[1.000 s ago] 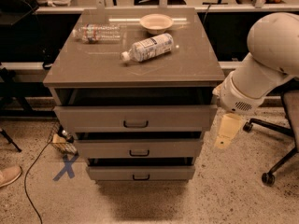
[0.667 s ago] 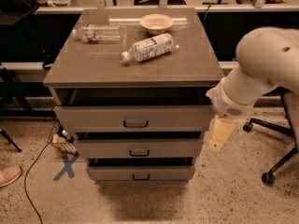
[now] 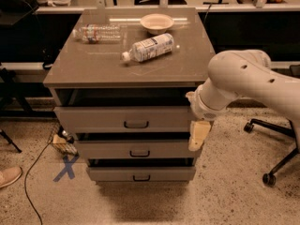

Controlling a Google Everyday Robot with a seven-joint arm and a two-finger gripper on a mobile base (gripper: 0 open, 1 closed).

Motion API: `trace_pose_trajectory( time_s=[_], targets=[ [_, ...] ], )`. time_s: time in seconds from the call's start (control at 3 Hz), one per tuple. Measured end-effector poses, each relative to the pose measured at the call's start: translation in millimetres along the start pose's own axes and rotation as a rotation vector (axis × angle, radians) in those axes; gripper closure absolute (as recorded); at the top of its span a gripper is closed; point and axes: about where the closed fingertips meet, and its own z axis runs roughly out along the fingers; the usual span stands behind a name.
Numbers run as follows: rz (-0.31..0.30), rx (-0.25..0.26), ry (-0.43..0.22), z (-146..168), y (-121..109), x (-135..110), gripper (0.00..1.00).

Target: Open top drawer

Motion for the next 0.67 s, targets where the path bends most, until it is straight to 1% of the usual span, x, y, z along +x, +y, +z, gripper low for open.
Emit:
trace_pose_trajectory(
  time_s=[0.33,0.67],
  targets=[
    [-0.015,-0.019,-0.021,43,-23,-8,0.00],
    [-0.012,-0.037,-0.026,67,-35,-11,0.00]
  ],
)
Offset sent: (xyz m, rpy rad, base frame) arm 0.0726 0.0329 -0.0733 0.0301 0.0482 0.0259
